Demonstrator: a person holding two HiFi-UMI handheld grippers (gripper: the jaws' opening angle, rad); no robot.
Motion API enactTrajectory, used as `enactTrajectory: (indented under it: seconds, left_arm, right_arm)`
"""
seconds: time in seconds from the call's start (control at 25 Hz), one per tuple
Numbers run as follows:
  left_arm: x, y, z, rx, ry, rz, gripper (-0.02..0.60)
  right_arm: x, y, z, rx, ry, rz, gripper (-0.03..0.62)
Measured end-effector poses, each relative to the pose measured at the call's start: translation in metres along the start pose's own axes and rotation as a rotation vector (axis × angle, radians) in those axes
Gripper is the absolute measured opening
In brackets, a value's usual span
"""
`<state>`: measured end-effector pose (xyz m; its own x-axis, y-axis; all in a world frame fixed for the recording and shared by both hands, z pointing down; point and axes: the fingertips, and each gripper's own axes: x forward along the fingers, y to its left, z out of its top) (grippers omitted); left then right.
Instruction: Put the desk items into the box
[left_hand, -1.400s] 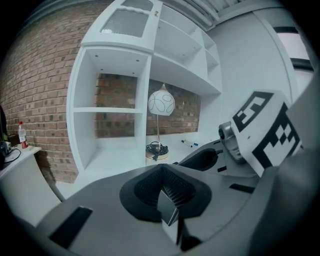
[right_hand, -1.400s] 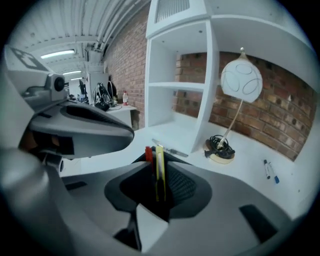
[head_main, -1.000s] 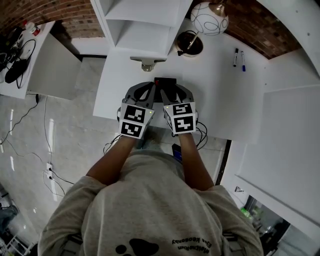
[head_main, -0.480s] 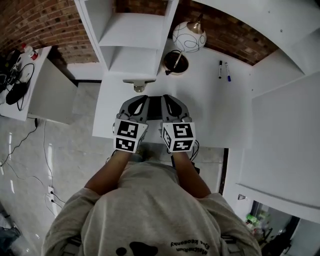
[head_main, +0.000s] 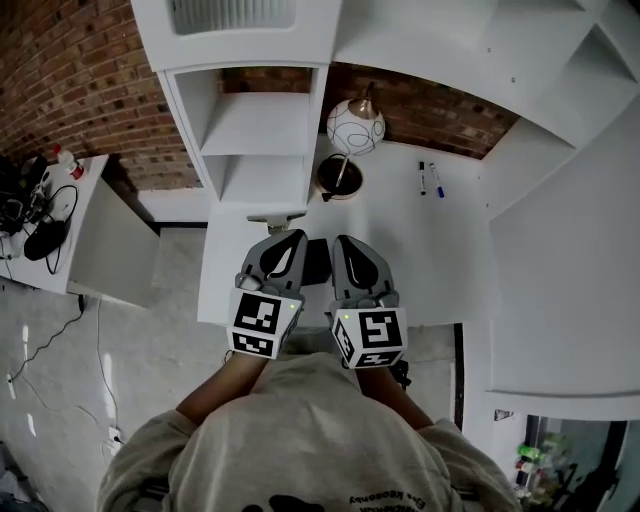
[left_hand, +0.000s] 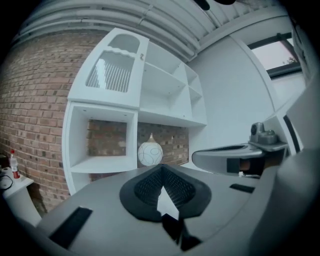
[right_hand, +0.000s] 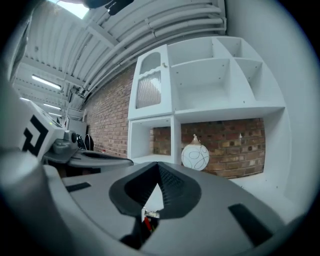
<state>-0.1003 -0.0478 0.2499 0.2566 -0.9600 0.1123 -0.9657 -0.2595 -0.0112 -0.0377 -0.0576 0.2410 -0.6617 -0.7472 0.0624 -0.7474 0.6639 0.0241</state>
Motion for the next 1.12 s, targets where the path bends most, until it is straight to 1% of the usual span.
enactTrajectory:
  seconds: [0.08, 0.16, 0.44, 0.72, 0.92, 1.12]
  left_arm:
    - [-0.01, -0.003, 0.012, 0.005, -0.022, -0.002, 0.006]
    - [-0.019, -0.004, 0.015, 0.009, -0.027, -0.006, 0.006]
    - [-0.036, -0.009, -0.005, 0.032, 0.008, -0.038, 0.006]
    - [-0.038, -0.003, -0.019, 0.019, 0.011, -0.067, 0.006]
    - [-0.035, 0.002, -0.022, 0.0, 0.019, -0.083, 0.006]
    - [-0.033, -0.004, -0.023, 0.007, 0.037, -0.103, 0.006]
  right_arm:
    - [-0.011, 0.004, 0.008, -0.003, -0.005, -0.012, 0.018]
    - [-0.019, 0.01, 0.011, -0.009, -0.007, -0.021, 0.018]
    - [-0.028, 0.035, -0.002, -0.045, -0.003, -0.012, 0.018]
    - [-0.028, 0.034, -0.015, -0.01, 0.008, -0.054, 0.018]
    - [-0.025, 0.04, -0.016, -0.03, 0.001, -0.049, 0.018]
    - [-0.026, 0.037, -0.009, -0.024, 0.0, -0.055, 0.017]
